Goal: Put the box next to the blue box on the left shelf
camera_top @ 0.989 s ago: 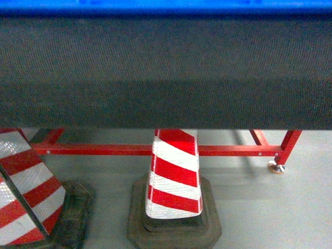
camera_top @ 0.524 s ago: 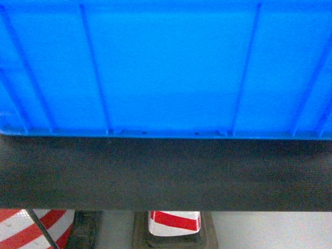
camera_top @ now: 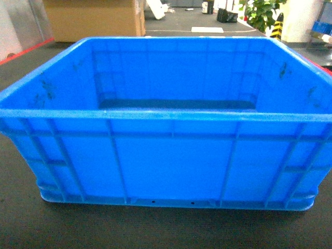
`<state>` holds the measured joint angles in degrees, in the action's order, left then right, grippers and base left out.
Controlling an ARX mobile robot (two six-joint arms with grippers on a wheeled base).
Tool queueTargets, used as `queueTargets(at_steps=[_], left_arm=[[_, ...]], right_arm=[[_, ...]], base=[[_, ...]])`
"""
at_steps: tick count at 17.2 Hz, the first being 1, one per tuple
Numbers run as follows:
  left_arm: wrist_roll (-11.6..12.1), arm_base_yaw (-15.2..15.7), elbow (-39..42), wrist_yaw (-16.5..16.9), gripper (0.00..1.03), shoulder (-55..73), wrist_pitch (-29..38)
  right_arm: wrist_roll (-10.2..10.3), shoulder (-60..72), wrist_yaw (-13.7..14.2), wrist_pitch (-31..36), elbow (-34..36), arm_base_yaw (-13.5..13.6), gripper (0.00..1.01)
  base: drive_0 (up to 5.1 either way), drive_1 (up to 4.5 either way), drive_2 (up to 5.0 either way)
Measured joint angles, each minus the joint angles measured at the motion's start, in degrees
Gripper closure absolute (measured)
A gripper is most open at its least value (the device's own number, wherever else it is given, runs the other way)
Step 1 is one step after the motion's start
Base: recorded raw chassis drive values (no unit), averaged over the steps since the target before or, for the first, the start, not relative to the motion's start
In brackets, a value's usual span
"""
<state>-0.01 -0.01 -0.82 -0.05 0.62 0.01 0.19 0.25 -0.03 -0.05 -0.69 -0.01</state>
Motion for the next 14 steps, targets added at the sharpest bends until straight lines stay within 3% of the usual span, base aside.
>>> queueTargets(at_steps=[14], left_arm=[[0.0, 0.0, 0.0, 0.0, 0.05, 0.0, -0.2]], right_arm=[[0.0, 0.0, 0.0, -0.3, 0.0, 0.0, 0.03]], base=[[0.0, 0.00, 0.0]])
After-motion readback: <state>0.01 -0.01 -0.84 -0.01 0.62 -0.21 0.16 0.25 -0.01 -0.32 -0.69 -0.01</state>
